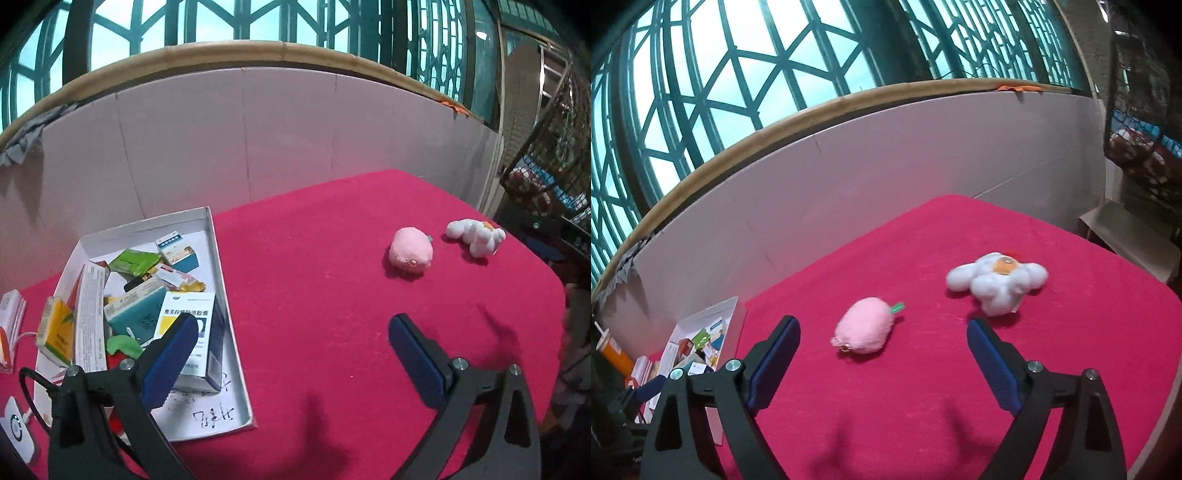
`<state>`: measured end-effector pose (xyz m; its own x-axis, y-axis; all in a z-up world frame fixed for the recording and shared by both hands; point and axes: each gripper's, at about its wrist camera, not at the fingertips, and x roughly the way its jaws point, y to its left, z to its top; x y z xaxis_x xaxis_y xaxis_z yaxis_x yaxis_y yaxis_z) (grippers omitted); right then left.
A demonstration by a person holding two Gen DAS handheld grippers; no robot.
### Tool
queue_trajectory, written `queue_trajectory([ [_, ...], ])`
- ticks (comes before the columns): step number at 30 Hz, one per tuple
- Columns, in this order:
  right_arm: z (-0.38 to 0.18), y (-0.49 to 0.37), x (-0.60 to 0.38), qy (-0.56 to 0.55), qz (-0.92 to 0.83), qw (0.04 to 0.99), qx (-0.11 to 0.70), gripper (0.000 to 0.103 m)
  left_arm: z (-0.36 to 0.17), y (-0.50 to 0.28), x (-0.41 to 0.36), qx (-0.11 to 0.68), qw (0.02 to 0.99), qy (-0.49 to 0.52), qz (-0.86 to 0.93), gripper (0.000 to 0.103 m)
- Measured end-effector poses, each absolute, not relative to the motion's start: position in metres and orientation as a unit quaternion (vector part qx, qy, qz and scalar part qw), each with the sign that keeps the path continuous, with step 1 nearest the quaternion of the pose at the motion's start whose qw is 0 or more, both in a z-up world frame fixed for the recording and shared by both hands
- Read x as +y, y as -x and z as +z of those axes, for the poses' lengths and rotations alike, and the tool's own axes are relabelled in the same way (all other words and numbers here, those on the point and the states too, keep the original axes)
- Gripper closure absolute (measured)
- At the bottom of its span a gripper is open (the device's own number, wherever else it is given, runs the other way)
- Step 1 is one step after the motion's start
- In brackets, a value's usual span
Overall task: Organize objects
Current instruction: 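Move both open tools toward the pink plush and white plush toy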
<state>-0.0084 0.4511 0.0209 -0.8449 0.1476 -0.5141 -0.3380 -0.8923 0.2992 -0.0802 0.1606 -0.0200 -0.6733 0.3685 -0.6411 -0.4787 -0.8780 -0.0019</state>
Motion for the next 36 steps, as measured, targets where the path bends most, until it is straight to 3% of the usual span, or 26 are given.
queue_trajectory([
  [19,-0.002,-0.035,0.535,0.247,0.924,0.208,0.204,0.0,-0.03,0.079,0.224,0.136,0.258,0.34,0.894,0.0],
  [36,-0.049,0.089,0.581,0.353,0.891,0.218,0.182,0.0,-0.073,0.154,0.364,0.155,0.32,0.39,0.849,0.0],
])
